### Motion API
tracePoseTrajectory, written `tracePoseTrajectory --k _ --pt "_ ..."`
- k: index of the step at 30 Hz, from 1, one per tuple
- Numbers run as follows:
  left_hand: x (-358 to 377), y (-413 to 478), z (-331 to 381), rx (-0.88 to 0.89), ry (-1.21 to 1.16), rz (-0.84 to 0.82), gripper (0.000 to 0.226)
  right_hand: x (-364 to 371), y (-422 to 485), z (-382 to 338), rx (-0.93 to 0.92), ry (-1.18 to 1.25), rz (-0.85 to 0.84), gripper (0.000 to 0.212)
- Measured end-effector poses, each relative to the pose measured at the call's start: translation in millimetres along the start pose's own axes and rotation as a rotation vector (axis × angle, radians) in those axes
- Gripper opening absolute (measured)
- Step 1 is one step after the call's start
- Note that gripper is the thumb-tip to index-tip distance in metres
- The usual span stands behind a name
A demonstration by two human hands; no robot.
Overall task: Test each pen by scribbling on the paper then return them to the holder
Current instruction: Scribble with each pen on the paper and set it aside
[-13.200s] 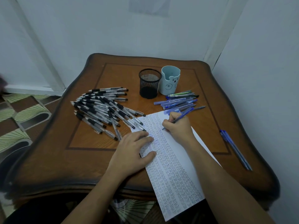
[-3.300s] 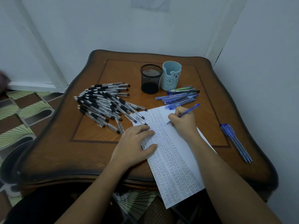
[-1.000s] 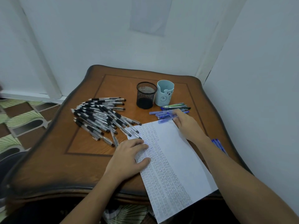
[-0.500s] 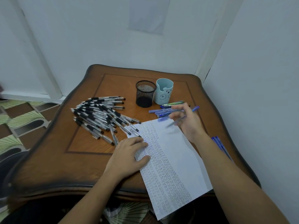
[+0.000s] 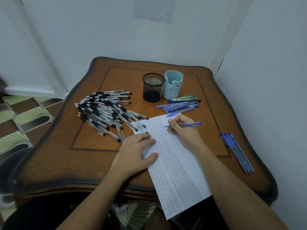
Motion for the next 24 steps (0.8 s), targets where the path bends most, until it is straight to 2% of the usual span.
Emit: tracePoseTrajectory --k 2,6,9,19,24 --pt "0 0 0 0.002 0.001 0.002 0.053 1 0 4 0.025 -0.001 -0.018 0.026" --pt "0 0 0 -0.005 0.001 -0.005 0.054 -6 2 8 -0.022 -0.100 0.081 0.043" --pt "0 0 1 0.001 0.001 0.000 0.052 -8 1 8 -0.045 -0.089 0.113 0.041" --pt "-1 1 2 0.016 -0.007 0.009 0.050 -5 2 6 -0.080 -0.134 0.071 0.035" --pt "0 1 1 0.005 -0.011 0.000 0.051 -5 4 13 -0.033 -0.043 0.049 0.044"
Point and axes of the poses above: each hand's wrist, its own y-axis towards the middle knuckle, its own x-axis out of the palm, z = x × y, the point moved 8 cm from there along y, towards the middle knuckle, and after that the axes turned 9 degrees about -x, right-handed, at the moved point
